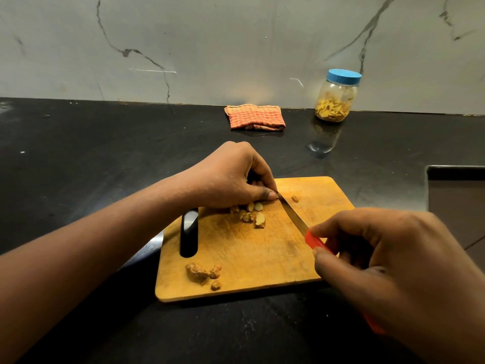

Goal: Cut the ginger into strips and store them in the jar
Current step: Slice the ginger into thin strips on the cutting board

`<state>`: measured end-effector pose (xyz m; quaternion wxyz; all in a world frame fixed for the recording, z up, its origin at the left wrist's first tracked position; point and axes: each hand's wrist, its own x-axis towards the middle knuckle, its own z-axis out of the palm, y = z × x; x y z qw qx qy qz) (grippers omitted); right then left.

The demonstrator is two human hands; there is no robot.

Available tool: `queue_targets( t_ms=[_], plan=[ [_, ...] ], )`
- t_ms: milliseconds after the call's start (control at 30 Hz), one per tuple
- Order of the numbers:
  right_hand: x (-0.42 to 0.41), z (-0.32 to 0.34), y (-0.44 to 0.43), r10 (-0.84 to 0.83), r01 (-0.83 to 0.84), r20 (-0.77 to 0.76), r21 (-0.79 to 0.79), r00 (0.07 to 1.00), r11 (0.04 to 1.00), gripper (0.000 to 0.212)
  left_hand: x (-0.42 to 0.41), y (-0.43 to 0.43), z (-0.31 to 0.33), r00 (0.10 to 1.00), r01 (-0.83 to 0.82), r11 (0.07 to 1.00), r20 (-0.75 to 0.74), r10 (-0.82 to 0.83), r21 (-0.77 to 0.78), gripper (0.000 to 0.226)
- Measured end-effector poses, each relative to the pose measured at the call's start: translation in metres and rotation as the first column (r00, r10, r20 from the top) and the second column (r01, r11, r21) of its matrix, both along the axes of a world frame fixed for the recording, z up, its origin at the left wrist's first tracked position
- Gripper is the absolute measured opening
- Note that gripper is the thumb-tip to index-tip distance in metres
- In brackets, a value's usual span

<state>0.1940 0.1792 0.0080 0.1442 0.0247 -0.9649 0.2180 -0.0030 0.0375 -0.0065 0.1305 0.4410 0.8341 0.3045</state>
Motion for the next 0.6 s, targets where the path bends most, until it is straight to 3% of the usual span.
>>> queue_targets(
  t_ms=[300,433,600],
  plan=[
    [0.0,-0.001,0.007,-0.053,0.053,0.001,0.015,0.999,0.998,0.013,0.001,0.0,-0.002,1.0,0.017,1.0,-0.024,-0.018,-0.013,0.011],
    [0.003,0.001,0.011,-0.08,0.081,-0.024,0.02,0.996,0.997,0.006,0.006,0.001,-0.003,0.994,0.033,0.999,-0.102,-0.037,-0.04,0.011],
    [0.004,0.003,0.017,-0.076,0.076,0.03,0.013,0.997,0.997,0.012,0.006,0.001,-0.004,0.988,0.011,0.999,-0.155,-0.004,0.048,0.011]
  ],
)
